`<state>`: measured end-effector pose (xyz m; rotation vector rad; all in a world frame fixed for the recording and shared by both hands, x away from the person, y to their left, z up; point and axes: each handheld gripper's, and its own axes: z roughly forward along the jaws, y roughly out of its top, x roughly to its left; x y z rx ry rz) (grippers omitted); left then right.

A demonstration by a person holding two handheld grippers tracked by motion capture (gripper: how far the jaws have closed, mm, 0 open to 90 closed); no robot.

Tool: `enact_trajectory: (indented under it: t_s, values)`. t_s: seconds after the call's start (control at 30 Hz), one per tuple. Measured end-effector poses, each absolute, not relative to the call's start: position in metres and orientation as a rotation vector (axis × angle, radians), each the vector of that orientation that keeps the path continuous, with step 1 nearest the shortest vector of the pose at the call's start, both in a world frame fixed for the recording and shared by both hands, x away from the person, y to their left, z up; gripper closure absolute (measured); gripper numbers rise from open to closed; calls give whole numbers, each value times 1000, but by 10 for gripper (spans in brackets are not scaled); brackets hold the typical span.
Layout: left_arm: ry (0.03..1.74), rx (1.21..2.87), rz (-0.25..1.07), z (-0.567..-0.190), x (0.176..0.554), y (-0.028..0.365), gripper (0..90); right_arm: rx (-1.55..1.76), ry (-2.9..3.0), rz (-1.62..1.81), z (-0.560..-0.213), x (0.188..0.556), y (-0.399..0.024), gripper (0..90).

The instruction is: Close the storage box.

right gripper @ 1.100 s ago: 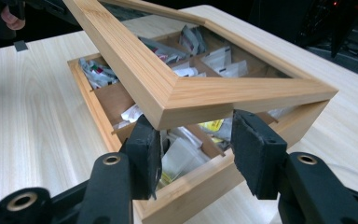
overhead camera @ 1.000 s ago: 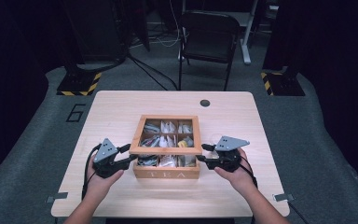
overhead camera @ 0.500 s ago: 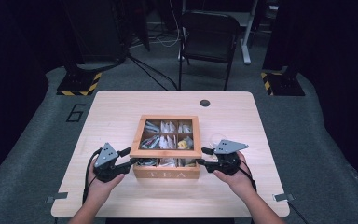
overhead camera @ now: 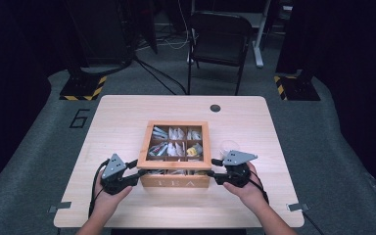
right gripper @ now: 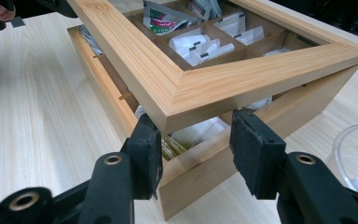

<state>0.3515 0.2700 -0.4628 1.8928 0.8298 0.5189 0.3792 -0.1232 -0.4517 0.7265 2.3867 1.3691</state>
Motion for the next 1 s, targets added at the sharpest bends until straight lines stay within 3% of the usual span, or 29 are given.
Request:
enact_trajectory:
  t_s: [0.5,1.0]
  values:
    - [860,1892,479,-464,341,273,556,723,2411,1340,-456,377,-122,531]
    - [838,1904,524,-464,333,274,536,719,2403,1367,-452,367,-126,515]
